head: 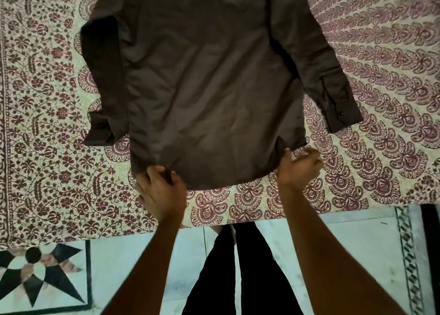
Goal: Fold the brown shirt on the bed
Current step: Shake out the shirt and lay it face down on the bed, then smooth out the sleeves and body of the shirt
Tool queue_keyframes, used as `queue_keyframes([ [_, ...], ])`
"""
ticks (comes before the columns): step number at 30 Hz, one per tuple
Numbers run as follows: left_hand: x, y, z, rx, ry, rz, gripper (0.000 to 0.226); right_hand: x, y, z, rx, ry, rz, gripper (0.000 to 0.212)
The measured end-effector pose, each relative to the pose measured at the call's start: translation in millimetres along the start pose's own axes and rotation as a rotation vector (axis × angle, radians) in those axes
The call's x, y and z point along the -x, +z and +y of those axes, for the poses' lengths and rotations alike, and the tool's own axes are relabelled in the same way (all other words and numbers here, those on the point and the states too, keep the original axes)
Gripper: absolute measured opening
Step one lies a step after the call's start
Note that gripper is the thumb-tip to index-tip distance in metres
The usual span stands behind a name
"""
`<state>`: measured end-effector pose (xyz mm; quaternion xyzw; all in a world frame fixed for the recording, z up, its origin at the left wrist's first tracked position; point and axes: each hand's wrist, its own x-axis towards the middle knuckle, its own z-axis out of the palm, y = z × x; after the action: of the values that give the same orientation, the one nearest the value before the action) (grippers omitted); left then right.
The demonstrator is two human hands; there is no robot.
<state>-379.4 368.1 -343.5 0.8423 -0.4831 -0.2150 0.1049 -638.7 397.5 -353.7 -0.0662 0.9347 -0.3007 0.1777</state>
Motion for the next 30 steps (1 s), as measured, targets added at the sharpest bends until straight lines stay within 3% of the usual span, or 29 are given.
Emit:
queue_keyframes([
  [3, -45.8, 8.2, -1.9, -0.051, -0.142, 0.041, 0.047, -41.5, 10.7, -20.4, 0.062, 0.071, 0.062, 0.057],
  [7, -72.1, 10.5, -2.0, -0.134, -0.160, -0.008, 0.058, -85.4, 18.2, -23.4, 0.173, 0.000, -0.154, 0.037],
  [10, -75.1, 6.6, -3.7, -0.198, -0.075, -0.020, 0.052, -90.0, 4.8, -24.8, 0.183, 0.006, -0.195, 0.029],
  [15, -70.1, 1.3, -5.3, -0.307, -0.053, -0.003, 0.039, -79.6, -19.2, -14.4, 0.312, -0.042, -0.069, 0.036],
  [17, -66.2, 4.8, -0.7, -0.323, -0.010, 0.024, 0.044, -68.9, -14.4, -13.9, 0.489, -0.157, 0.002, 0.045],
  [20, -62.9, 16.0, 12.9, -0.213, 0.283, -0.024, 0.062, -50.0, 1.2, -17.4, 0.615, -0.483, 0.019, 0.048],
  [22, -58.2, 28.3, 17.3, -0.208, 0.484, -0.137, 0.070, -38.3, 16.2, -17.4, 0.635, -0.709, -0.082, 0.047],
  [24, -49.9, 38.1, 15.9, -0.261, 0.539, -0.237, 0.075, -29.6, 27.0, -14.5, 0.676, -0.839, -0.217, 0.050],
  [26, -42.4, 42.1, 9.0, -0.296, 0.476, -0.272, 0.079, -24.9, 29.2, -7.1, 0.695, -0.788, -0.265, 0.052],
  [30, -36.3, 41.9, 23.9, -0.306, 0.270, -0.319, 0.099, -18.2, 23.8, -13.0, 0.665, -0.491, -0.180, 0.059],
])
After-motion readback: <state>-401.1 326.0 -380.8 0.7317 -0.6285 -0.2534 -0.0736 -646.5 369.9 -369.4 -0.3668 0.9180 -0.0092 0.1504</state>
